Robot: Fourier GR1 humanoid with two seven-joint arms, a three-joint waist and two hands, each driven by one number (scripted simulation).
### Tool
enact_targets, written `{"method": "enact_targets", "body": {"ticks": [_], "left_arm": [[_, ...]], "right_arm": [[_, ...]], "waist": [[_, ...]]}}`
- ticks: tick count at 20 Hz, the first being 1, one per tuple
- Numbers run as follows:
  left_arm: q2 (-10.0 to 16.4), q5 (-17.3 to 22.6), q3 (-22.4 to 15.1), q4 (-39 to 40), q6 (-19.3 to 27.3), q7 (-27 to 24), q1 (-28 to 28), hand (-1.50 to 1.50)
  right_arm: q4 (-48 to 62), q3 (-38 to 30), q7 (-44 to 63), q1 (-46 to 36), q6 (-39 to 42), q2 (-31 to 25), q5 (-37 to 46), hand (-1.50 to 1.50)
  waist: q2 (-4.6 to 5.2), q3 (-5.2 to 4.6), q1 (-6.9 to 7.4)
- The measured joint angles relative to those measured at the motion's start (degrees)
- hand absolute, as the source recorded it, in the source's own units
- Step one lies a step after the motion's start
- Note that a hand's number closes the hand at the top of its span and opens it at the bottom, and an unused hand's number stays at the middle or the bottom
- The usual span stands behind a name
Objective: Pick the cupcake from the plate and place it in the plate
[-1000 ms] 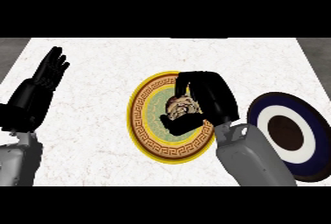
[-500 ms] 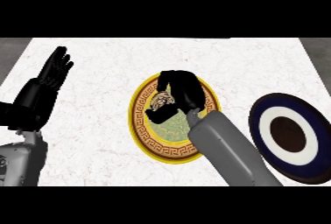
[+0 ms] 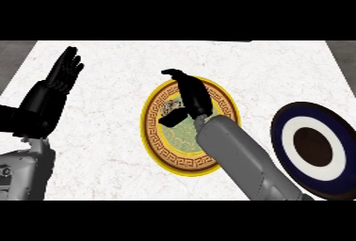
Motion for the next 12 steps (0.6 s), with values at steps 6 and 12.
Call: {"method": "enact_targets", "body": {"ticks": [6,12], "left_arm": [[0.4,0.5,0.7,0.7,-0.7,-0.4,-0.1,0.00],[0.8,0.5,1.6,-0.9,-0.7,0.0,2.0,0.00]], "right_arm": [[-0.7,-2.5,-7.3,-0.6,-6.3,0.0,-9.4,-1.50],[-2.1,-9.3,-11.9,0.5,-5.9,-0.4,-15.4,-1.50]], "waist": [[-0.10,0.00,-0.51],[-0.40,-0.01,-1.57]]}}
